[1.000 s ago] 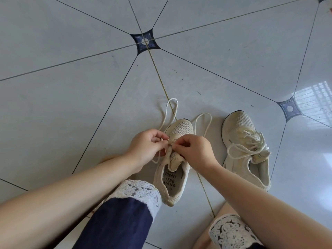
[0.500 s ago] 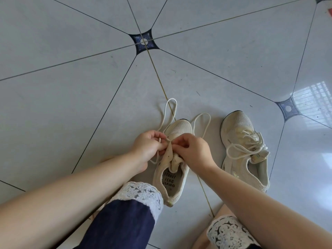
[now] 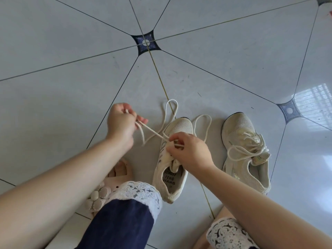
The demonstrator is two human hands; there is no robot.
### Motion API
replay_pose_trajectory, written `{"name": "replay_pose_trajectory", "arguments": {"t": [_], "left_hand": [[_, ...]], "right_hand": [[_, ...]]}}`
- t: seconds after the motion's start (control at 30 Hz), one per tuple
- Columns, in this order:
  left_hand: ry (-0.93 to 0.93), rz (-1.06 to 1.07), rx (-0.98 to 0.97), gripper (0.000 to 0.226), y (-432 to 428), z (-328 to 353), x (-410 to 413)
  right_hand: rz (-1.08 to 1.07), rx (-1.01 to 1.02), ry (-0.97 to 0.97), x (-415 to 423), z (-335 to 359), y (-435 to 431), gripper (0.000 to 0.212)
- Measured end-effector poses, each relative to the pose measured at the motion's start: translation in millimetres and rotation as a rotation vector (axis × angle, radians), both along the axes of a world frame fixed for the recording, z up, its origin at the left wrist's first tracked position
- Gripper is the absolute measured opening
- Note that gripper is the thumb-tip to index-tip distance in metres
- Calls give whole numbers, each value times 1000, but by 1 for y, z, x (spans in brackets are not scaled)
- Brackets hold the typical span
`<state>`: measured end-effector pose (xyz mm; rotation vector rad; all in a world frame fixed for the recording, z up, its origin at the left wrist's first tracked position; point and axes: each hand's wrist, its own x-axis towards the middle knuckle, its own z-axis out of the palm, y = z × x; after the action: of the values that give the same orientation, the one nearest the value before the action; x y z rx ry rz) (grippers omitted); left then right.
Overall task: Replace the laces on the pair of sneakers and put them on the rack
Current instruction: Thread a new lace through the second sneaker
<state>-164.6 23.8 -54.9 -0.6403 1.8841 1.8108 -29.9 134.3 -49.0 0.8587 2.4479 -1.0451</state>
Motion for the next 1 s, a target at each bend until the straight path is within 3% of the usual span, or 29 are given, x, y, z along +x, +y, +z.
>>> {"name": "replay_pose_trajectory", "arguments": {"t": [0.1, 0.17, 0.27, 0.37, 0.4, 0.47, 0.6, 0.7, 0.87, 0.9, 0.93, 1.0], "left_hand": [[70, 165, -36, 42, -23, 8, -45], [101, 95, -75, 41, -33, 12, -55], [162, -403, -157, 36, -25, 12, -22], [265, -1007, -343, 11, -7, 1, 27], [274, -1142, -398, 16, -3, -3, 39], [258, -1267, -485, 30, 3, -8, 49], [261, -1425, -538, 22, 6, -8, 44], [314, -1280, -531, 12, 1, -8, 35], [263, -440, -539, 20, -44, -6, -20], [294, -363, -558, 20, -54, -5, -26], [332, -401, -588, 17, -57, -4, -27], [374, -694, -565, 8, -48, 1, -11]], "right_hand": [[-4, 28, 22, 2, -1, 2, 20], [22, 78, 32, 3, -2, 2, 20], [23, 100, 43, 5, -3, 2, 21], [14, 110, 57, 3, -3, 1, 22], [26, 119, 53, 3, -4, 1, 22], [50, 142, 43, 4, -6, 1, 24], [56, 184, 64, 8, -7, 0, 22], [64, 192, 72, 7, -5, 0, 22], [77, 186, 45, 10, -5, 5, 23], [68, 183, 50, 11, -5, 5, 22], [56, 174, 54, 11, -5, 5, 22], [40, 154, 56, 11, -5, 4, 23]]}}
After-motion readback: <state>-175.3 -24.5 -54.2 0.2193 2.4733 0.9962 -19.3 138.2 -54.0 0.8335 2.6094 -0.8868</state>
